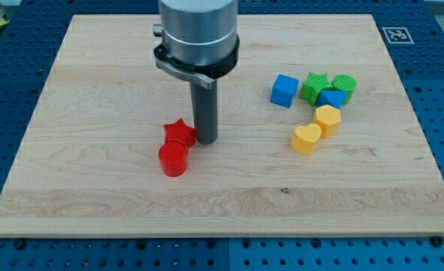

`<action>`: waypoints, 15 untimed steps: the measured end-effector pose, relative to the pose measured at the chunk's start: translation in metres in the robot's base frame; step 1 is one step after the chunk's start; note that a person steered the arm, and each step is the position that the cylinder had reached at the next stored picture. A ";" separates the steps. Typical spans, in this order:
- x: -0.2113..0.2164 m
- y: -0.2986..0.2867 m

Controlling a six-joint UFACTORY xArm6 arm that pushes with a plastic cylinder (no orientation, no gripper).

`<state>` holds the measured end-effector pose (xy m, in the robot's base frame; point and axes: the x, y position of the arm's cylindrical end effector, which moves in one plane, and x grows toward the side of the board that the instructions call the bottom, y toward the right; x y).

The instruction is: Push the red blocks slightly towards the top of the board

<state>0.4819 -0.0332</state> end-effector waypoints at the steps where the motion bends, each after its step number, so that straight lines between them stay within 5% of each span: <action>1: -0.014 -0.015; 4: 0.010 0.048; 6: -0.036 0.028; 10: 0.012 0.010; 15: 0.010 -0.020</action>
<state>0.4919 -0.0534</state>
